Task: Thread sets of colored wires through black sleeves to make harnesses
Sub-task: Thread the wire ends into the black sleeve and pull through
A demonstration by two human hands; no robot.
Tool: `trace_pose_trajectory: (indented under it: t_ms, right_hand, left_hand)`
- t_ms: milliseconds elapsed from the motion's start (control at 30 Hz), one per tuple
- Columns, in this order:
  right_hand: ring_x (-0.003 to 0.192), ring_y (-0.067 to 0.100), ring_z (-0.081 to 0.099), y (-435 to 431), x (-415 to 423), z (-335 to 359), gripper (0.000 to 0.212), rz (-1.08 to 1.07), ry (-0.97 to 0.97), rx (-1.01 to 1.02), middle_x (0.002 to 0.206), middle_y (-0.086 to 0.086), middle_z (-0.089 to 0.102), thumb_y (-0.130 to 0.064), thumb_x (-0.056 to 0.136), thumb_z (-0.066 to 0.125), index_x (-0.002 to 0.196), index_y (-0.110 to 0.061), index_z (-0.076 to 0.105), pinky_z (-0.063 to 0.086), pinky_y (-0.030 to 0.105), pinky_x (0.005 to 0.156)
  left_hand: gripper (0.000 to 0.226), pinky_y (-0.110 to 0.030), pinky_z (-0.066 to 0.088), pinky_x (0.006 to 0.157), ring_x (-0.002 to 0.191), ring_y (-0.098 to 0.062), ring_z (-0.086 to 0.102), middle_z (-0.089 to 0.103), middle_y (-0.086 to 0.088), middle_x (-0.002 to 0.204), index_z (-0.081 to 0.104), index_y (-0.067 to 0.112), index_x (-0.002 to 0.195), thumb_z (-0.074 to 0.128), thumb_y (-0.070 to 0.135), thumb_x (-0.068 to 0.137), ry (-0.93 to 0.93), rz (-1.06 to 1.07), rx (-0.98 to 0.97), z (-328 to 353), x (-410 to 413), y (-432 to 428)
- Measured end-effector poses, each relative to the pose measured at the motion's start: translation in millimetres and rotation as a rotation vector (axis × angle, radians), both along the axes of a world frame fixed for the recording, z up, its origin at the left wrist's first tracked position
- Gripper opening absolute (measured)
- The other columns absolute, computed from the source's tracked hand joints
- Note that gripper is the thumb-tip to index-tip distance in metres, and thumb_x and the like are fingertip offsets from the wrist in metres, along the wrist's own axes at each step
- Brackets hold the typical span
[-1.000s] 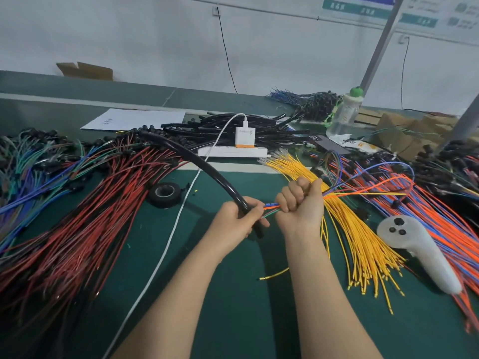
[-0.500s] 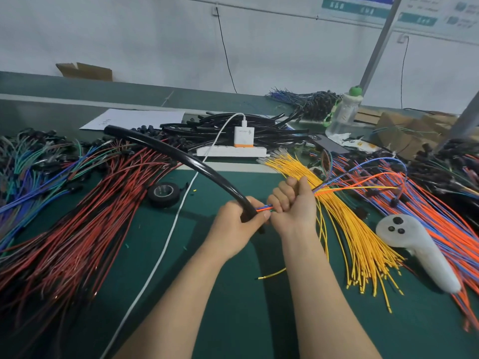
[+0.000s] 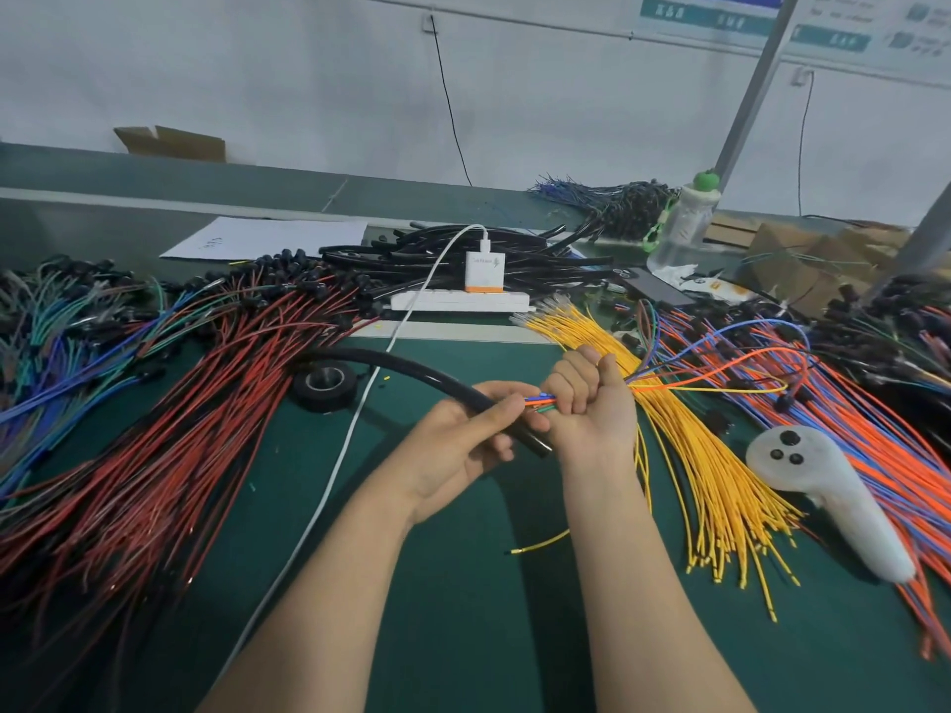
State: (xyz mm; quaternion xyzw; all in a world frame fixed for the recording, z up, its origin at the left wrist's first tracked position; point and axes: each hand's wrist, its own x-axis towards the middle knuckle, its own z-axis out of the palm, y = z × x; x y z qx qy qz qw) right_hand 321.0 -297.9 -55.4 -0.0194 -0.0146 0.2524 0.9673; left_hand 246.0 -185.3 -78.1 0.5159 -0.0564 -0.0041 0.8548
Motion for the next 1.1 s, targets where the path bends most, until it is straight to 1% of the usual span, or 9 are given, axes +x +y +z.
trace_pose_trajectory:
  t_ms: [100,233,367,433,567,667,767,867,1100]
  right_hand:
    - [0.041,0.007,0.004,0.4,0.3,0.9,0.066,0.029,-0.009,0.038,0.051,-0.009,0.010,-0.036,0.105,0.027,0.050,-0.007,0.046,0.013,0.022,0.031]
    - [0.040,0.007,0.005,2.0,-0.8,1.7,0.062,0.050,-0.012,0.079,0.051,-0.009,0.010,-0.037,0.104,0.029,0.053,-0.006,0.047,0.014,0.024,0.031]
    - [0.038,0.006,0.006,4.0,-2.3,2.5,0.059,0.029,-0.016,-0.015,0.038,-0.005,0.022,-0.040,0.103,0.031,0.056,-0.008,0.048,0.014,0.019,0.029]
    - [0.039,0.006,0.006,4.8,-3.5,2.4,0.058,0.029,-0.039,-0.073,0.038,-0.005,0.025,-0.041,0.103,0.031,0.057,-0.009,0.047,0.015,0.018,0.029]
    - [0.039,0.006,0.005,6.6,-6.8,3.0,0.055,0.060,-0.076,-0.137,0.044,-0.007,0.014,-0.044,0.101,0.031,0.059,-0.012,0.045,0.014,0.017,0.030]
    - [0.039,0.007,0.005,6.3,-7.7,4.7,0.057,0.071,-0.090,-0.127,0.046,-0.008,0.012,-0.044,0.101,0.031,0.056,-0.012,0.045,0.013,0.018,0.031]
    - [0.039,0.007,0.005,4.8,-7.2,6.6,0.061,0.052,-0.089,-0.071,0.050,-0.009,0.010,-0.044,0.101,0.031,0.052,-0.011,0.047,0.013,0.019,0.031]
    - [0.039,0.008,0.005,4.9,-7.4,6.7,0.062,0.023,-0.078,-0.023,0.051,-0.008,0.010,-0.042,0.102,0.030,0.052,-0.009,0.048,0.013,0.019,0.030]
    - [0.034,0.007,0.009,8.8,-9.3,5.1,0.060,0.041,-0.047,-0.031,0.038,-0.004,0.026,-0.044,0.101,0.034,0.056,-0.007,0.050,0.014,0.017,0.029]
  left_hand:
    - [0.023,-0.013,0.043,0.052,0.050,-0.002,0.042,0.069,-0.003,0.077,0.067,0.011,0.098,0.057,0.022,0.081,0.000,-0.042,-0.068,1.2,-1.1,-0.3]
    - [0.023,-0.013,0.042,0.053,0.051,-0.002,0.041,0.066,-0.001,0.075,0.065,0.012,0.100,0.056,0.022,0.082,-0.005,-0.058,-0.063,2.0,-1.8,-1.3]
    - [0.022,-0.012,0.042,0.051,0.049,-0.001,0.041,0.065,0.001,0.071,0.061,0.014,0.099,0.059,0.023,0.079,0.009,-0.036,-0.036,3.1,-2.0,-2.5]
    - [0.020,-0.012,0.040,0.050,0.048,-0.001,0.040,0.065,0.001,0.069,0.059,0.015,0.095,0.061,0.023,0.077,0.019,-0.022,-0.010,3.5,-2.1,-2.5]
    - [0.014,-0.012,0.036,0.048,0.046,-0.002,0.037,0.064,0.000,0.066,0.053,0.018,0.086,0.063,0.022,0.076,0.062,-0.002,0.067,4.3,-1.6,-1.9]
    - [0.010,-0.012,0.037,0.048,0.046,-0.002,0.038,0.064,0.000,0.068,0.055,0.018,0.082,0.063,0.022,0.077,0.069,-0.011,0.022,4.1,-2.0,-1.4]
    - [0.010,-0.012,0.041,0.050,0.048,-0.002,0.041,0.064,0.000,0.071,0.059,0.017,0.089,0.059,0.022,0.080,0.040,-0.037,-0.072,3.8,-3.5,-1.1]
    - [0.016,-0.012,0.042,0.052,0.050,-0.001,0.042,0.065,0.001,0.073,0.061,0.016,0.096,0.059,0.018,0.080,0.017,-0.060,-0.074,4.1,-4.0,-1.6]
    - [0.018,-0.015,0.039,0.051,0.047,-0.004,0.040,0.061,-0.006,0.069,0.063,0.018,0.088,0.069,0.021,0.071,-0.034,0.082,0.003,2.7,-0.5,-3.5]
